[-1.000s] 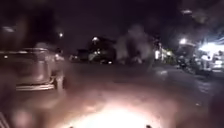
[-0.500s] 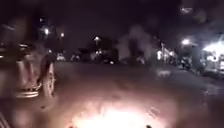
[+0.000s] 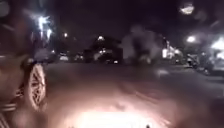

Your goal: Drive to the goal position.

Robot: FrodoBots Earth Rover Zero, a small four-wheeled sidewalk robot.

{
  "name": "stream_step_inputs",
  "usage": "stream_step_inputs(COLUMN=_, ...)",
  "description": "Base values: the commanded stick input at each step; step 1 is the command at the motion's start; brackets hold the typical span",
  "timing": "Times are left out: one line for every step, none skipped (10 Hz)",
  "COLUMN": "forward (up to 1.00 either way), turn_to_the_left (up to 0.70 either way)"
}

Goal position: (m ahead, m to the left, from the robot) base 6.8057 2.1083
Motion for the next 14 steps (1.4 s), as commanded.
stream_step_inputs(forward=0.70, turn_to_the_left=0.00)
stream_step_inputs(forward=0.70, turn_to_the_left=0.00)
stream_step_inputs(forward=0.70, turn_to_the_left=0.00)
stream_step_inputs(forward=0.70, turn_to_the_left=0.00)
stream_step_inputs(forward=0.70, turn_to_the_left=0.00)
stream_step_inputs(forward=0.70, turn_to_the_left=0.01)
stream_step_inputs(forward=0.70, turn_to_the_left=0.02)
stream_step_inputs(forward=0.70, turn_to_the_left=0.02)
stream_step_inputs(forward=0.70, turn_to_the_left=0.04)
stream_step_inputs(forward=0.70, turn_to_the_left=0.16)
stream_step_inputs(forward=0.70, turn_to_the_left=0.32)
stream_step_inputs(forward=0.70, turn_to_the_left=0.25)
stream_step_inputs(forward=0.70, turn_to_the_left=0.11)
stream_step_inputs(forward=0.70, turn_to_the_left=0.05)
